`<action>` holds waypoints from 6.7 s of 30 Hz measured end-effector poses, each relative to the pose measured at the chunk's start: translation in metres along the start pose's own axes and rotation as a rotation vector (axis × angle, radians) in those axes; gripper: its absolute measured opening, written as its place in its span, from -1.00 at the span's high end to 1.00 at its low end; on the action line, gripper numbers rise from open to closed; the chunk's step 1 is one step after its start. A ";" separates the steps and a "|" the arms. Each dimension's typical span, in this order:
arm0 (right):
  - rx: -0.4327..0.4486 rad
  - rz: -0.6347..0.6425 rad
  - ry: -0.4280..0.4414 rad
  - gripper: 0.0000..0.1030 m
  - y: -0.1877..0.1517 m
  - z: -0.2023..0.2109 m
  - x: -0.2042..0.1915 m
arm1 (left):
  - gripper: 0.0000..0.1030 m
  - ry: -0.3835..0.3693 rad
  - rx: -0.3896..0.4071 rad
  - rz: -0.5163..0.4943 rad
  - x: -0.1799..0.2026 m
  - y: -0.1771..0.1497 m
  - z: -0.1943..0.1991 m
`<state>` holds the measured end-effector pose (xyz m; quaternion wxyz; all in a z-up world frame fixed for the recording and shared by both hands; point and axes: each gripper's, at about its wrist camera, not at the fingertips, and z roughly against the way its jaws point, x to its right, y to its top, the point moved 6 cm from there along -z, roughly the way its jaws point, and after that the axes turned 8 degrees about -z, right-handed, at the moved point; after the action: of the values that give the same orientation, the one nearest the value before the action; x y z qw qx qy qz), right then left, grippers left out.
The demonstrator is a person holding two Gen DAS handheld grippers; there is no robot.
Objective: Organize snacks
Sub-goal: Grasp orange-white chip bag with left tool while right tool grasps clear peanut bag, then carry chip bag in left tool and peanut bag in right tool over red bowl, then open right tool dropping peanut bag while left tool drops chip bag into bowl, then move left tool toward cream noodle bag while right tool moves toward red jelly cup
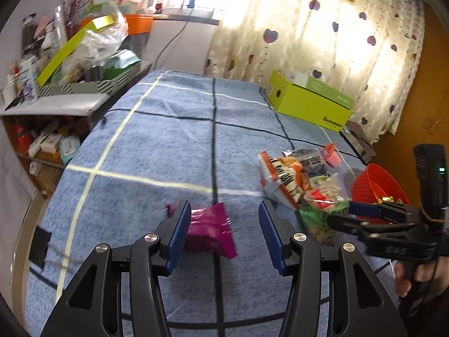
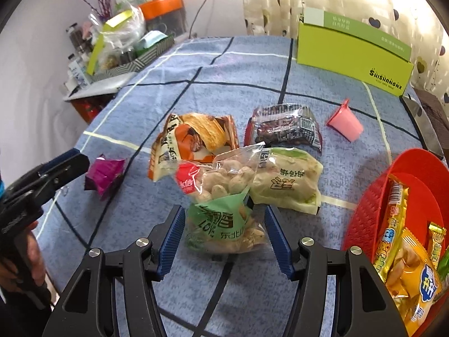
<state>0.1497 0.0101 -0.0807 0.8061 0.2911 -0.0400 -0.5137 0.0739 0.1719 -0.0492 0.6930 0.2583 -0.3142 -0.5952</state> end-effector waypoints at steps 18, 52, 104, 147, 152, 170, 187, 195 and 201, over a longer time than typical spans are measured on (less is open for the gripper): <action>0.037 0.061 -0.026 0.46 -0.001 0.051 0.016 | -0.21 -0.166 -0.039 -0.021 0.047 0.028 -0.041; 0.128 0.066 -0.012 0.46 0.004 0.116 0.066 | -0.05 -0.137 -0.075 0.054 0.077 0.027 -0.077; 0.215 -0.092 -0.094 0.46 -0.009 0.156 0.146 | -0.05 -0.314 -0.009 -0.196 0.228 0.044 -0.010; 0.224 -0.350 -0.186 0.14 -0.001 0.161 0.230 | -0.05 -0.367 -0.047 -0.251 0.264 0.049 -0.038; 0.227 -0.344 -0.173 0.14 -0.001 0.164 0.228 | -0.05 -0.356 -0.066 -0.267 0.277 0.051 -0.055; 0.239 -0.326 -0.146 0.14 0.001 0.169 0.222 | -0.20 -0.319 -0.099 -0.308 0.310 0.053 -0.102; 0.234 -0.215 -0.120 0.14 -0.001 0.162 0.184 | -0.31 -0.307 -0.009 -0.307 0.271 0.051 -0.045; 0.220 -0.143 -0.103 0.14 -0.004 0.155 0.161 | -0.31 -0.279 -0.007 -0.264 0.247 0.044 -0.032; 0.208 -0.118 -0.095 0.14 -0.005 0.149 0.151 | -0.31 -0.265 -0.017 -0.244 0.234 0.038 -0.028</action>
<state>0.1621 -0.1843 0.0042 0.7372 0.3504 -0.1140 -0.5663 0.1417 -0.0541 -0.0101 0.5703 0.2080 -0.3638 -0.7065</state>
